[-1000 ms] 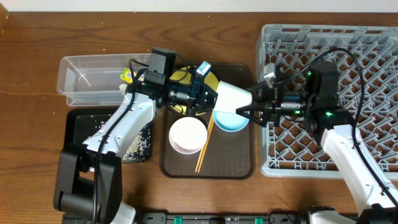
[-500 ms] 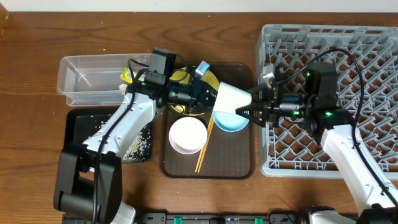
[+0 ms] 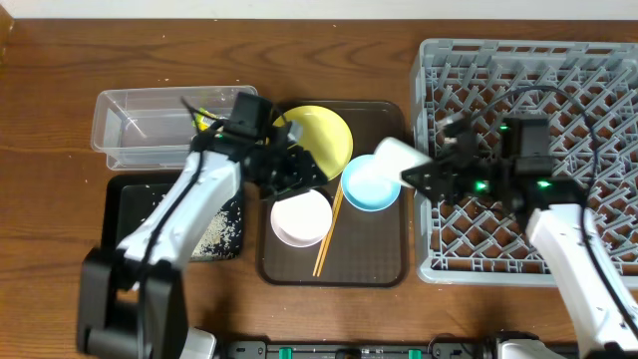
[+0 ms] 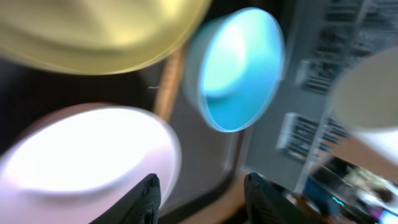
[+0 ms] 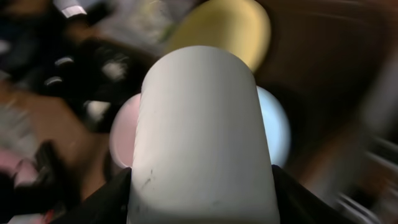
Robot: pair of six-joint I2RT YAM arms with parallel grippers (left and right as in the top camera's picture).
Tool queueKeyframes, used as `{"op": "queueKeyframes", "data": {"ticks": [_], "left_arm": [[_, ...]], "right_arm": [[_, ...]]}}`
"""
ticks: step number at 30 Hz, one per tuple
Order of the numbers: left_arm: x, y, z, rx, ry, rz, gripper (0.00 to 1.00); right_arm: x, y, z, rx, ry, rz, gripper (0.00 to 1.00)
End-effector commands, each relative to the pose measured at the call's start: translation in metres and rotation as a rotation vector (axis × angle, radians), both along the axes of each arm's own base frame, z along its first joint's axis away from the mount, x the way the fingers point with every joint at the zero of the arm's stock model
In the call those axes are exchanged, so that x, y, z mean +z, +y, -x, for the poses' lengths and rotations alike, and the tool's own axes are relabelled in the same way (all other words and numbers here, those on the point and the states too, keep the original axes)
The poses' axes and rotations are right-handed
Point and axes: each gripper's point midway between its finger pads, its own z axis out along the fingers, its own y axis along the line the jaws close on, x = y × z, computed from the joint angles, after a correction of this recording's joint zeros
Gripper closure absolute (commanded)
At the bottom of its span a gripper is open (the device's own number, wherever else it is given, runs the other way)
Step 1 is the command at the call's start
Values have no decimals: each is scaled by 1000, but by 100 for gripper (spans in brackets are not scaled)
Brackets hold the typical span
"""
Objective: Sort waste into correct bins and load items into the dishwasher rack
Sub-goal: 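Carry the pale cup right and place it in the rack with right gripper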
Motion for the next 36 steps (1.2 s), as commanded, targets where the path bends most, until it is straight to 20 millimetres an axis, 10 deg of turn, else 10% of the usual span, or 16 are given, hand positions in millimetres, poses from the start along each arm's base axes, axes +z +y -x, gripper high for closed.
{"op": "queueKeyframes", "data": {"ticks": [1,9,17,36], "left_arm": [[15,38,-6,21,-162,-211,53],[40,94,14,119,-238,-479,53],[44,100,18,132,-249,-507,52],[44,100,18,132,-248,-507,47]], "right_arm": [[34,-48,-20,-210,-60,131,84],[46,-151,-1,-616,119,378,99],[31,-217,47,-874,333,594,99],[-35,-233,64,-819,670,669,86]]}}
